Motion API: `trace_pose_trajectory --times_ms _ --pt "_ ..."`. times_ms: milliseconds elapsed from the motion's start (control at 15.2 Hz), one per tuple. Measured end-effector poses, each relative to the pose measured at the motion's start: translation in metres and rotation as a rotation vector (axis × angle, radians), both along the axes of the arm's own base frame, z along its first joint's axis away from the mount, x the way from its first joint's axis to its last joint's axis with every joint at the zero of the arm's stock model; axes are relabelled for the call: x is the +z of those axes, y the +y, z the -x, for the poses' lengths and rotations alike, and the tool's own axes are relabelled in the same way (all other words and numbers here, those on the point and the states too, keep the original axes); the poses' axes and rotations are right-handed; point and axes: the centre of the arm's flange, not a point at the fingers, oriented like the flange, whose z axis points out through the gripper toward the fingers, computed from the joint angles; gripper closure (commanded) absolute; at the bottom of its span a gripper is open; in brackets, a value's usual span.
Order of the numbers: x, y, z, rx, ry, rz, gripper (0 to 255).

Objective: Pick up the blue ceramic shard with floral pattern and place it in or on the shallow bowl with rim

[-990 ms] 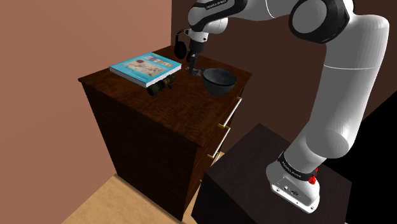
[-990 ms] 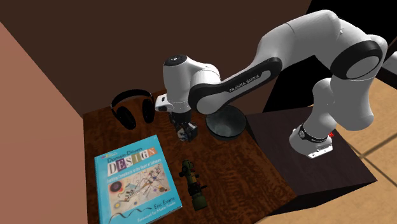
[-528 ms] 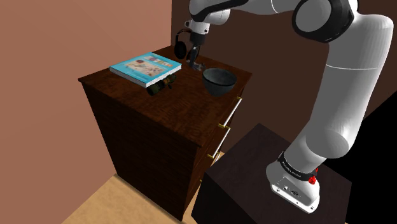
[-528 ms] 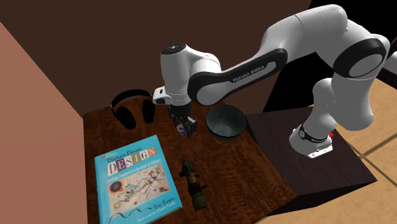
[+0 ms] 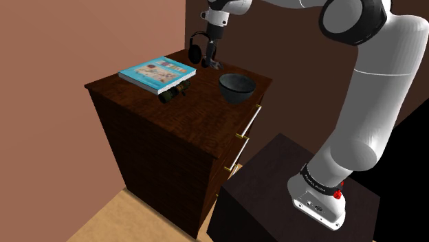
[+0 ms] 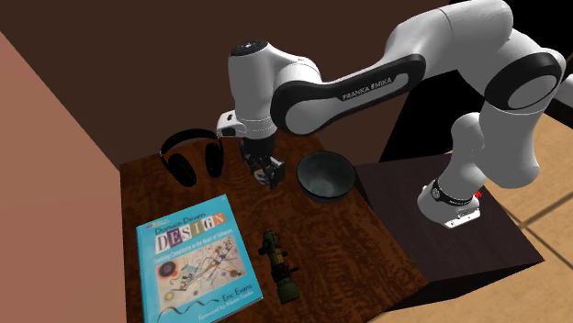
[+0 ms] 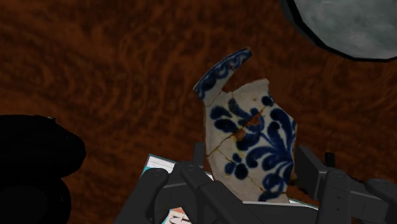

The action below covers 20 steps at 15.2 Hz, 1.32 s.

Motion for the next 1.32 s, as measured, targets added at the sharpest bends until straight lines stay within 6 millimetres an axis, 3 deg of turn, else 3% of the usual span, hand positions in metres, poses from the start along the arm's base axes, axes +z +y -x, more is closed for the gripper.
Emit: trace_pose_trajectory --times_ms 726,1320 --pt "0.052 0.001 0.006 0.000 0.000 0.000 255" --pt "0.043 -0.009 0.116 0.000 0.000 0.000 255"
